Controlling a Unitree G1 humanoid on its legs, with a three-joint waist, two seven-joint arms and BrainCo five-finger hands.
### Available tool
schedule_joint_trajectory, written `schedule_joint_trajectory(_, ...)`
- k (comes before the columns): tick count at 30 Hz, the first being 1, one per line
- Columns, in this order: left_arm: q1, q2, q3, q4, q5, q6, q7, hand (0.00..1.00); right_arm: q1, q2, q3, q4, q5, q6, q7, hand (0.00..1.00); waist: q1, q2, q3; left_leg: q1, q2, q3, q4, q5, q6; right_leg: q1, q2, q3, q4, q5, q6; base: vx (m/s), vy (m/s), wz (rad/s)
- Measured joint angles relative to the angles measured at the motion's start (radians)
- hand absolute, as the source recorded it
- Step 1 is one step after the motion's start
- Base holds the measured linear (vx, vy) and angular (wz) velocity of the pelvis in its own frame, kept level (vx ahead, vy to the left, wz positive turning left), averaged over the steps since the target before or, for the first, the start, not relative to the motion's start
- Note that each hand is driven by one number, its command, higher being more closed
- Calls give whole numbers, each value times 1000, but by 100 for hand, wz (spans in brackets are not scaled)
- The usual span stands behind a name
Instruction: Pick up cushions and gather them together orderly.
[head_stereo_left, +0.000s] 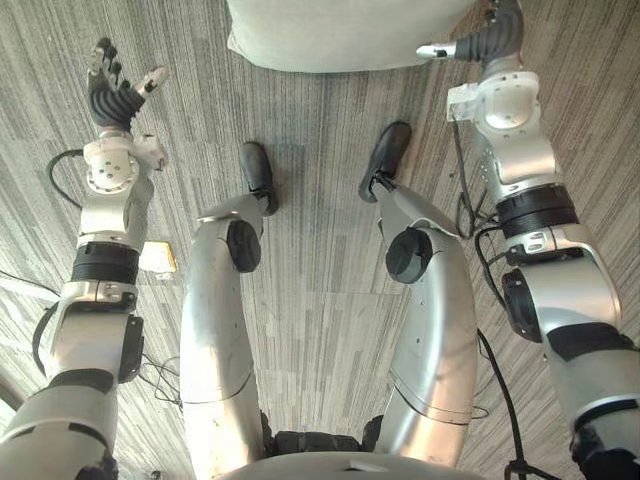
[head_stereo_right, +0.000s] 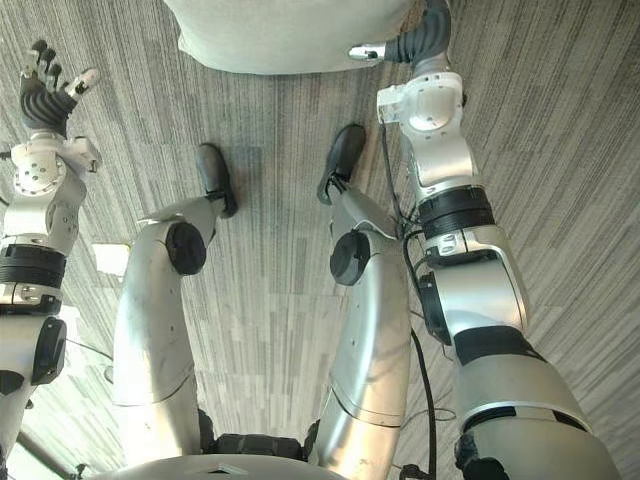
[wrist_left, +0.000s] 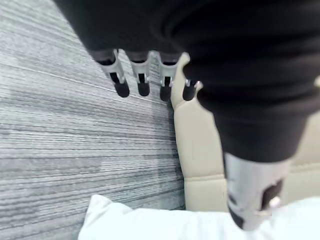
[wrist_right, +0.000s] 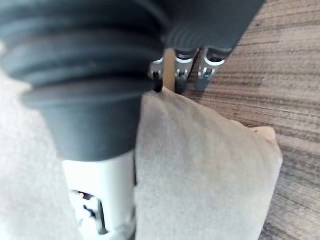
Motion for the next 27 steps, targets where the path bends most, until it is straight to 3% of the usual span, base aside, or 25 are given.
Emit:
schedule_joint_trajectory(2,-6,-10,1,-1,-22,-14,1,0,-6,5,-6,-5,58,-6,0,0,1,0,0,-5,-1,0,5,3,-3,-7,-1,1,9,-4,-6,-43,-20,3)
schedule_joint_trajectory(7,-2,-61,-10,-63,-52,-29,26,0,-6,19,-44,-43,328,-33,1,0,3,0,0,-23,-3,-18,10,-2,-1,-16,-1,-12,15,-11,-14,-57,-20,3)
schedule_joint_trajectory(10,4,-107,-27,-144,-57,-50,43,0,8,57,-103,-87,480,-67,-1,0,2,0,0,-26,-10,-18,4,10,5,-26,-4,-9,27,-11,-13,-60,-25,9)
schedule_joint_trajectory(13,-16,-142,-34,-210,-56,-66,67,0,15,89,-136,-124,562,-102,-3,0,-3,0,0,-41,-13,-24,1,20,0,-44,-9,-12,35,-19,-12,-56,-35,12)
schedule_joint_trajectory(21,-87,-206,-42,-297,-39,-95,127,0,21,145,-144,-160,578,-127,-8,0,-17,1,-2,-47,-13,-58,-13,49,-18,-40,1,-38,37,-21,-13,-64,-43,3)
schedule_joint_trajectory(27,-186,-255,-85,-304,-1,-88,171,0,17,232,-213,-165,687,-179,-9,0,-20,2,-2,11,-18,-61,-133,106,-35,14,18,-54,-59,-14,-3,-76,-63,8)
